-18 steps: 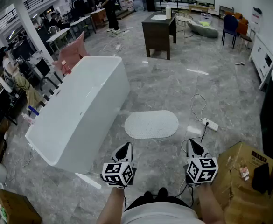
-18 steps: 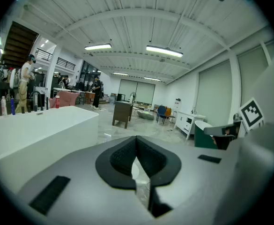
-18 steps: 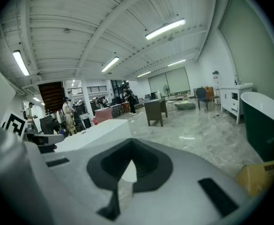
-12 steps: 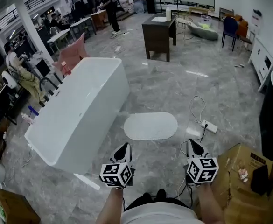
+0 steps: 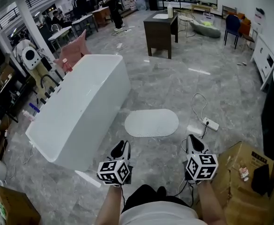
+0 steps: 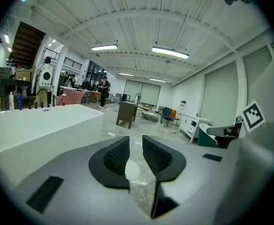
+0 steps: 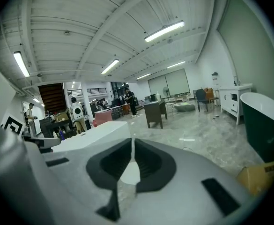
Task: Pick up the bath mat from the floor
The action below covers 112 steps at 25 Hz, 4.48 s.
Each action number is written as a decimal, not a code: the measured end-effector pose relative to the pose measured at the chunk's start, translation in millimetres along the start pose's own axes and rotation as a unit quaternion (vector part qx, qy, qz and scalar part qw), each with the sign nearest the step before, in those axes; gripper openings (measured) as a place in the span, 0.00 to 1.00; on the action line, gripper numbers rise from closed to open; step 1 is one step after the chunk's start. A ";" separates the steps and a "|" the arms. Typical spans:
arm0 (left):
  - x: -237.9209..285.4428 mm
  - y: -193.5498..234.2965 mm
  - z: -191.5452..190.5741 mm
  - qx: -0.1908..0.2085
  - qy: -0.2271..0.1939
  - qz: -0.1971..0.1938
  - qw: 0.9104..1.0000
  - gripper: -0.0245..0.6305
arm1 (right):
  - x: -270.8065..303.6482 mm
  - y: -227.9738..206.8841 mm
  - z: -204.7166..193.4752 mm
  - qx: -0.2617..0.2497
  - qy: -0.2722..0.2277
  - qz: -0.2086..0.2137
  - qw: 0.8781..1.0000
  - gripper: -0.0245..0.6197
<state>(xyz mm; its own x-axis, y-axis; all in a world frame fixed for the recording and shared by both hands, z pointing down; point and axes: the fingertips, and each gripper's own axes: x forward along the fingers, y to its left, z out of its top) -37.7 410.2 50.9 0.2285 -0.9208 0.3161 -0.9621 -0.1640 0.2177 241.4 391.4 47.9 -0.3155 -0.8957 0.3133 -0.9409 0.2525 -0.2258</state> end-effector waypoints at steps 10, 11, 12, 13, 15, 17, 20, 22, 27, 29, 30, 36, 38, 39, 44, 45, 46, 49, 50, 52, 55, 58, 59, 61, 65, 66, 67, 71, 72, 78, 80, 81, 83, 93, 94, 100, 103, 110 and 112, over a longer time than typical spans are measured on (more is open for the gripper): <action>9.7 11.4 4.0 -0.013 0.001 0.017 1.000 0.26 | 14.6 -19.7 -1.6 0.018 0.022 -0.001 1.000 0.21; 13.4 14.1 4.7 -0.014 0.001 0.018 1.000 0.27 | 18.9 -20.7 -2.1 0.018 0.026 0.000 1.000 0.21; 18.1 17.3 5.5 -0.016 0.002 0.019 1.000 0.28 | 23.8 -21.4 -2.7 0.018 0.030 0.001 0.999 0.22; 23.6 20.7 6.3 -0.020 0.002 0.019 1.000 0.28 | 29.3 -22.1 -3.3 0.018 0.034 0.002 0.999 0.24; 37.1 28.1 7.8 -0.027 0.001 0.016 1.000 0.30 | 42.6 -22.9 -4.1 0.017 0.040 0.003 0.999 0.26; 53.1 37.7 9.1 -0.030 0.003 0.014 0.999 0.30 | 59.4 -22.0 -2.5 0.018 0.041 0.009 0.999 0.26; 83.7 57.6 11.3 -0.039 0.009 0.016 0.999 0.32 | 91.6 -22.3 2.4 0.021 0.043 0.013 0.999 0.26; 108.0 73.6 14.9 -0.047 0.014 0.016 0.999 0.32 | 117.2 -22.9 4.8 0.020 0.050 0.011 0.999 0.26; 171.6 117.8 36.1 -0.055 0.024 0.015 0.998 0.33 | 190.2 -23.1 15.0 0.021 0.069 -0.004 0.997 0.30; 195.9 135.3 46.2 -0.056 0.030 0.013 0.998 0.33 | 218.7 -23.4 19.0 0.024 0.078 -0.012 0.997 0.31; 207.1 144.2 50.8 -0.056 0.032 0.012 0.998 0.33 | 231.9 -23.4 21.0 0.023 0.082 -0.017 0.996 0.31; 269.8 198.1 69.7 -0.065 0.048 0.023 0.996 0.39 | 300.6 -19.6 31.7 0.006 0.097 -0.041 0.994 0.31; 287.5 209.1 74.8 -0.067 0.050 0.022 0.996 0.39 | 319.5 -21.2 32.4 0.007 0.105 -0.044 0.994 0.31; 294.8 213.7 76.8 -0.066 0.051 0.021 0.996 0.39 | 327.6 -22.8 32.4 0.007 0.109 -0.046 0.993 0.31; 324.4 230.7 75.8 -0.062 0.065 0.028 0.996 0.39 | 358.3 -41.6 28.4 0.008 0.129 -0.066 0.989 0.31; 331.2 234.5 74.1 -0.061 0.068 0.032 0.995 0.39 | 365.3 -46.3 27.1 0.010 0.132 -0.068 0.989 0.31; 338.6 238.0 72.0 -0.062 0.071 0.035 0.995 0.39 | 372.7 -51.1 25.7 0.012 0.136 -0.070 0.988 0.31; 362.1 243.9 62.3 -0.062 0.083 0.038 0.994 0.39 | 393.6 -67.7 17.8 0.019 0.147 -0.077 0.986 0.31; 369.2 245.7 58.6 -0.058 0.088 0.039 0.994 0.38 | 400.4 -73.1 13.4 0.021 0.152 -0.078 0.985 0.31; 385.2 251.3 51.6 -0.050 0.095 0.045 0.993 0.38 | 416.2 -82.9 4.6 0.024 0.162 -0.081 0.983 0.31; 412.7 262.8 35.8 -0.052 0.103 0.054 0.992 0.37 | 442.9 -96.6 -12.9 0.025 0.179 -0.083 0.980 0.31; 439.2 276.1 9.5 -0.060 0.109 0.064 0.990 0.37 | 470.9 -109.6 -40.9 0.022 0.196 -0.083 0.977 0.31; 447.7 279.3 -0.8 -0.061 0.110 0.066 0.990 0.37 | 479.6 -115.1 -51.4 0.021 0.200 -0.084 0.976 0.31; 464.2 287.2 -22.0 -0.059 0.114 0.070 0.989 0.37 | 498.5 -124.8 -71.7 0.020 0.206 -0.086 0.975 0.31; 494.2 309.7 -69.9 -0.057 0.122 0.084 0.987 0.37 | 539.5 -137.6 -116.4 0.013 0.215 -0.081 0.973 0.31; 499.9 314.3 -84.5 -0.057 0.126 0.087 0.987 0.37 | 547.5 -141.8 -130.0 0.011 0.219 -0.080 0.972 0.31; 505.9 318.4 -99.5 -0.057 0.129 0.090 0.986 0.37 | 555.6 -146.8 -144.2 0.010 0.222 -0.080 0.972 0.31; 535.5 337.5 -161.4 -0.056 0.129 0.092 0.986 0.37 | 592.9 -170.7 -204.8 0.005 0.225 -0.082 0.971 0.31; 543.2 343.5 -178.7 -0.055 0.130 0.093 0.986 0.38 | 601.8 -176.7 -220.5 0.005 0.224 -0.083 0.971 0.31; 581.2 383.7 -286.8 -0.051 0.143 0.106 0.983 0.40 | 645.4 -209.8 -317.1 -0.005 0.227 -0.094 0.969 0.31; 593.1 396.7 -321.8 -0.049 0.145 0.109 0.982 0.40 | 658.9 -221.8 -348.7 -0.006 0.225 -0.098 0.969 0.31; 599.0 403.5 -338.5 -0.048 0.147 0.110 0.982 0.41 | 666.0 -226.9 -364.1 -0.005 0.223 -0.101 0.970 0.31; 610.4 417.2 -369.9 -0.048 0.150 0.113 0.981 0.41 | 680.0 -234.5 -392.8 -0.003 0.221 -0.103 0.970 0.31; 658.0 456.5 -477.0 -0.050 0.147 0.128 0.979 0.42 | 730.5 -263.6 -496.7 0.001 0.212 -0.103 0.972 0.31; 661.4 459.6 -484.7 -0.050 0.148 0.130 0.979 0.42 | 734.9 -265.4 -503.0 0.001 0.211 -0.103 0.972 0.31; 673.3 486.9 -521.4 -0.046 0.155 0.144 0.976 0.44 | 761.0 -259.6 -532.3 -0.009 0.213 -0.088 0.973 0.31; 676.4 504.5 -533.2 -0.041 0.162 0.152 0.974 0.45 | 772.4 -252.4 -540.9 -0.014 0.215 -0.079 0.973 0.31; 685.4 544.6 -557.9 -0.036 0.176 0.183 0.967 0.47 | 793.0 -244.2 -553.5 -0.025 0.215 -0.057 0.975 0.31; 689.5 554.9 -563.4 -0.031 0.183 0.186 0.965 0.47 | 795.3 -238.4 -555.7 -0.023 0.213 -0.052 0.975 0.31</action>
<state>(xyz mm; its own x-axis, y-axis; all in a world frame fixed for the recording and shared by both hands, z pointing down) -330.4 -116.3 909.9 -0.0837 -0.7235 0.6852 -0.9794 0.1865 0.0773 146.3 -177.8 863.6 -0.2307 -0.6871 0.6889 -0.9721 0.1927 -0.1334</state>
